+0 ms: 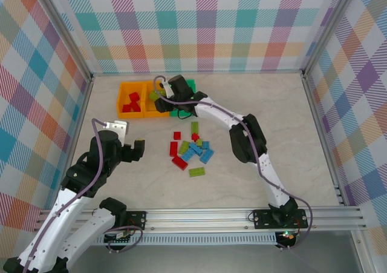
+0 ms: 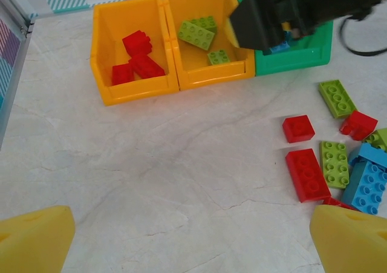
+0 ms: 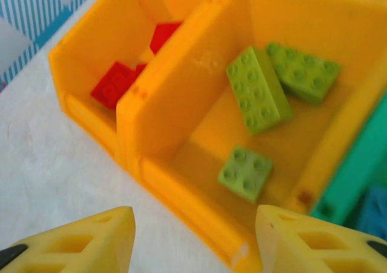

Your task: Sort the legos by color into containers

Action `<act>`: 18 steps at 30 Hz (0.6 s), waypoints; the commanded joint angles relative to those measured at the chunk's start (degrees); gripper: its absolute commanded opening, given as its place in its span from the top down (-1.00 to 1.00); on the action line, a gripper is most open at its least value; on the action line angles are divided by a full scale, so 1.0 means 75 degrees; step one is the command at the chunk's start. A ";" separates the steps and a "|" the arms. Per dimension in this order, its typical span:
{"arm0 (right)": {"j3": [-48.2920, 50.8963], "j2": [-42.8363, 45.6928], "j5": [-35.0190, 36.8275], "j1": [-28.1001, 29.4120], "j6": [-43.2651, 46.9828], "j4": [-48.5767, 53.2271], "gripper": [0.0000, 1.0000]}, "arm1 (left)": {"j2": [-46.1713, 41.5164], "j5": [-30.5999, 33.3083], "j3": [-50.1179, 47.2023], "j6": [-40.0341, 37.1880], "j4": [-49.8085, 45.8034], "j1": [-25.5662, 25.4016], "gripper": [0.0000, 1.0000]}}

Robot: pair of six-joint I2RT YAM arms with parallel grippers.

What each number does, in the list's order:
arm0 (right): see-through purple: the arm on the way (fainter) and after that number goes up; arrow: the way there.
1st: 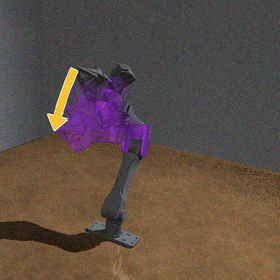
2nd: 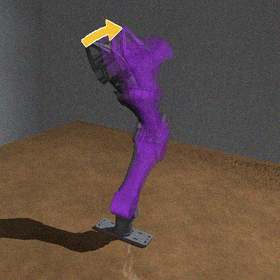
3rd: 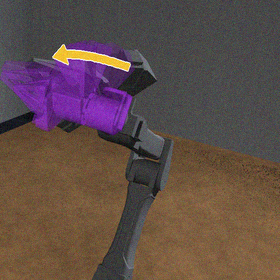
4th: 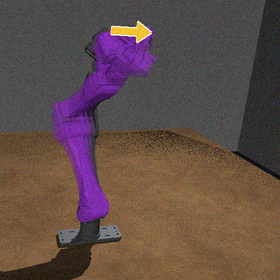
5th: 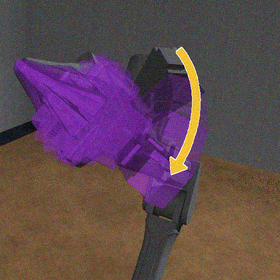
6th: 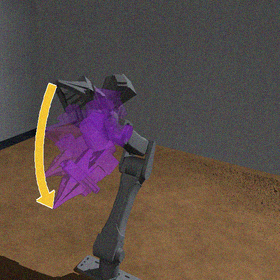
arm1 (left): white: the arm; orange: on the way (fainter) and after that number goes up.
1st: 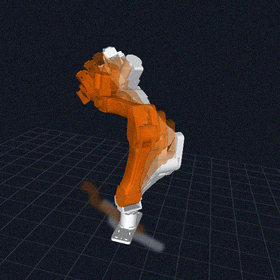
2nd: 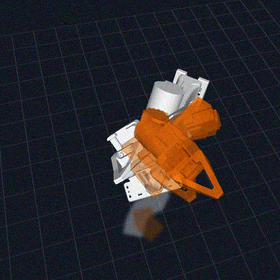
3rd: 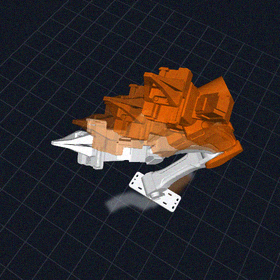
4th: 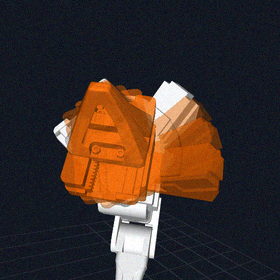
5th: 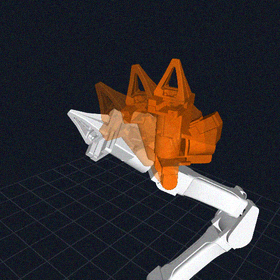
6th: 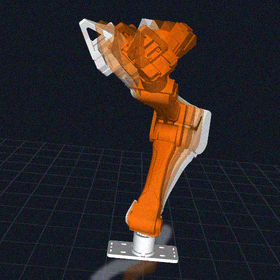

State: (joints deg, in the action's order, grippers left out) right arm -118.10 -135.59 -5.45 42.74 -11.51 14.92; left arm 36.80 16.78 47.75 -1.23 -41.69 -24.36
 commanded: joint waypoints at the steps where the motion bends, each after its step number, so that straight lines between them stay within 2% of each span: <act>1: 0.1468 0.1702 -0.0269 0.0075 -0.0009 -0.0988 -0.11 | 0.0004 0.0166 -0.0068 0.0070 0.0065 -0.0032 -1.00; 4: 0.3078 0.2986 -0.0179 0.0112 -0.0163 -0.1188 -0.11 | 0.0072 -0.0254 -0.0021 -0.0057 -0.0028 -0.0033 -1.00; 8: 0.4087 0.3871 -0.0187 0.0137 -0.0470 -0.0299 -0.12 | 0.0058 -0.1630 0.0041 -0.0397 -0.0034 -0.0033 -1.00; 10: 0.4276 0.3945 -0.0210 0.0203 -0.0545 0.0297 -0.14 | 0.0006 -0.2151 0.0009 -0.0528 0.0014 -0.0033 -1.00; 14: 0.4051 0.3569 0.0160 0.0356 -0.0685 0.1342 -0.21 | 0.0027 -0.2284 -0.0004 -0.0573 -0.0003 -0.0033 -1.00; 18: 0.3889 0.3060 0.1874 0.0327 -0.0775 0.1851 -0.28 | 0.0074 -0.2136 0.0020 -0.0563 -0.0094 -0.0027 -1.00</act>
State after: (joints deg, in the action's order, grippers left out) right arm -88.18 -109.95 -0.47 45.25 -16.01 22.26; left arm 37.45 2.04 47.75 -4.38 -41.93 -24.36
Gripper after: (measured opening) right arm 0.634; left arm 0.997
